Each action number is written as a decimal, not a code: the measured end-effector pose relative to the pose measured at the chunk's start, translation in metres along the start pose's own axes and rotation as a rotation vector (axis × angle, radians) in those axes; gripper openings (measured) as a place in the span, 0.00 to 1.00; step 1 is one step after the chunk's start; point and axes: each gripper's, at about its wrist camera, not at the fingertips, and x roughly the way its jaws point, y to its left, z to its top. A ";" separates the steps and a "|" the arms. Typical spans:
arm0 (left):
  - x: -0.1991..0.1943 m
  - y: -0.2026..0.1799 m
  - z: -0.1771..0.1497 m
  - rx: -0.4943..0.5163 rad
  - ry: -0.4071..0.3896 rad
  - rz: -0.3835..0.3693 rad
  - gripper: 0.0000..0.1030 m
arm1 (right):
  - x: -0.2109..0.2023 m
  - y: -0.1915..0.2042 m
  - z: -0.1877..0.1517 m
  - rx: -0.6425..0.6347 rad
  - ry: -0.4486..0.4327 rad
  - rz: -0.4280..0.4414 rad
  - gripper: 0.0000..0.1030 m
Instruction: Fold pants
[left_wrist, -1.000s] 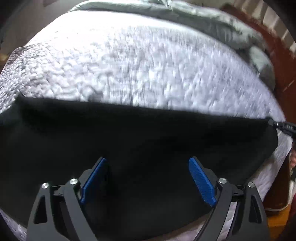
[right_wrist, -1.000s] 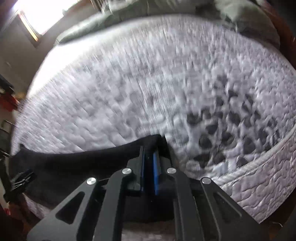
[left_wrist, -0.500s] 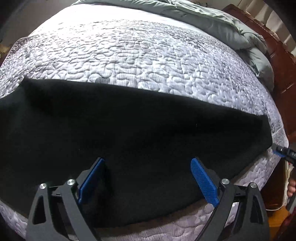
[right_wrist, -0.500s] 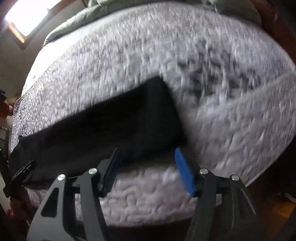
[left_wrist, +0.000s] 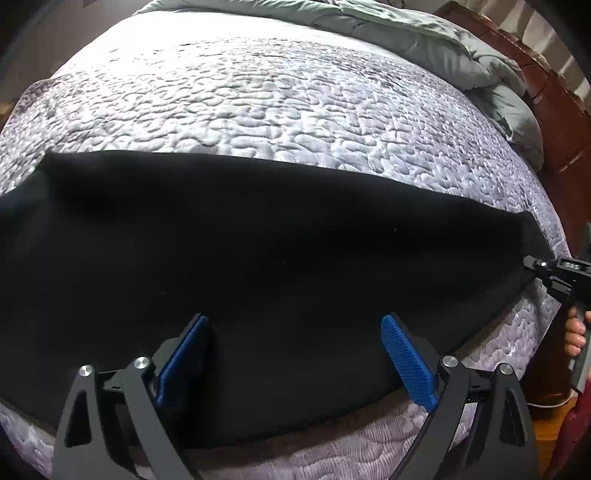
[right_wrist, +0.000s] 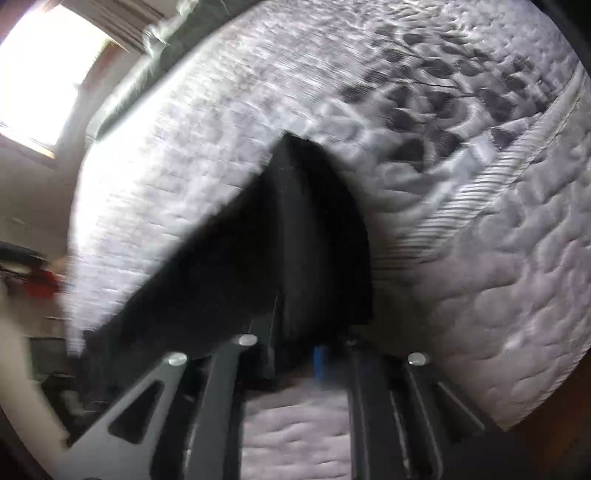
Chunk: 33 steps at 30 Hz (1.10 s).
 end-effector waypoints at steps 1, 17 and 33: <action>-0.004 0.003 -0.001 -0.015 -0.009 0.001 0.92 | -0.003 0.004 0.003 -0.009 -0.010 0.001 0.09; -0.018 0.067 -0.009 -0.104 -0.039 0.042 0.94 | -0.002 0.018 -0.009 -0.020 -0.038 -0.137 0.09; -0.088 0.185 -0.044 -0.344 -0.144 0.084 0.94 | -0.018 0.281 -0.082 -0.552 -0.069 0.027 0.09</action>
